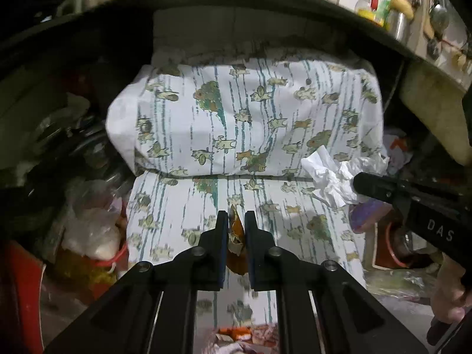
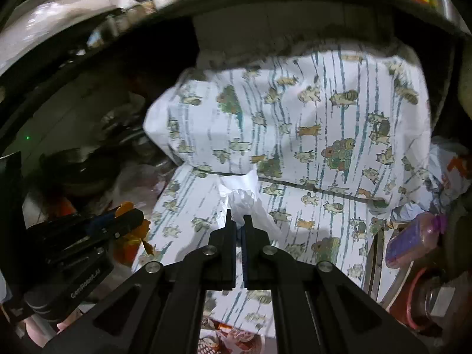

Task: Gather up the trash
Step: 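Carry the tan scrap and tissue over the wastebasket and open both tools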

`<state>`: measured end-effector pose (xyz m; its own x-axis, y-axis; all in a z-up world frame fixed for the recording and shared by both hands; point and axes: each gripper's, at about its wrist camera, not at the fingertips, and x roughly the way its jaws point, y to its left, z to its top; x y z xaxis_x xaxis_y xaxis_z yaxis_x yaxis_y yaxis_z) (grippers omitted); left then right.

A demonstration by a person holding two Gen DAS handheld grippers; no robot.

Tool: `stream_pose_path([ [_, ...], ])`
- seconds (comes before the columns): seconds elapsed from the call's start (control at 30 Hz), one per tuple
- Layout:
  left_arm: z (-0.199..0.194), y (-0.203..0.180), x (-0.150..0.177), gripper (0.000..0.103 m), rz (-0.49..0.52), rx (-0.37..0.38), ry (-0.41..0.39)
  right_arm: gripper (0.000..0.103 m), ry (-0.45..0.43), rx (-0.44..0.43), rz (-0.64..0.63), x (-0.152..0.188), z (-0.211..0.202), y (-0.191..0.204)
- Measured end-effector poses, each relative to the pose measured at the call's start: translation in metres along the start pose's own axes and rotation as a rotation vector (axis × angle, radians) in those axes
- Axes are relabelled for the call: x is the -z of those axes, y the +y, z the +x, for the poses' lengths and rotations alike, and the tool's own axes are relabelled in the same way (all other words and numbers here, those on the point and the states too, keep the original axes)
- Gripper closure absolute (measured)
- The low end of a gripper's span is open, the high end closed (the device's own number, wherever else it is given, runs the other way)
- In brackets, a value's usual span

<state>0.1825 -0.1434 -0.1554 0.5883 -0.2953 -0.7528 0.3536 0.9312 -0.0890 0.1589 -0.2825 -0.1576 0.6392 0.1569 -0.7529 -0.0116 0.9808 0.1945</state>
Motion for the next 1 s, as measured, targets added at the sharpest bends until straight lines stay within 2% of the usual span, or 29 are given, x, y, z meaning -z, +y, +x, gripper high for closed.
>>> stream_pose_path([
  [0.23, -0.05, 0.005, 0.048, 0.091, -0.039, 0.011, 0.005, 0.1, -0.031, -0.034, -0.005, 0.053, -0.051, 0.032],
  [0.4, -0.066, 0.005, 0.088, 0.091, -0.049, 0.032, 0.024, 0.1, 0.002, -0.081, 0.014, 0.098, -0.064, 0.042],
  [0.73, -0.034, 0.002, 0.15, 0.091, -0.057, 0.03, 0.163, 0.1, 0.161, -0.076, 0.052, 0.172, -0.021, 0.042],
  [0.8, -0.024, 0.002, 0.157, 0.091, -0.071, 0.038, 0.192, 0.1, 0.195, -0.07, 0.058, 0.183, -0.01, 0.04],
  [0.9, -0.013, 0.004, 0.169, 0.091, -0.083, 0.006, 0.215, 0.1, 0.236, -0.06, 0.058, 0.194, 0.001, 0.039],
  [1.0, -0.006, 0.006, 0.174, 0.091, -0.093, 0.035, 0.24, 0.1, 0.26, -0.074, 0.055, 0.199, 0.005, 0.038],
])
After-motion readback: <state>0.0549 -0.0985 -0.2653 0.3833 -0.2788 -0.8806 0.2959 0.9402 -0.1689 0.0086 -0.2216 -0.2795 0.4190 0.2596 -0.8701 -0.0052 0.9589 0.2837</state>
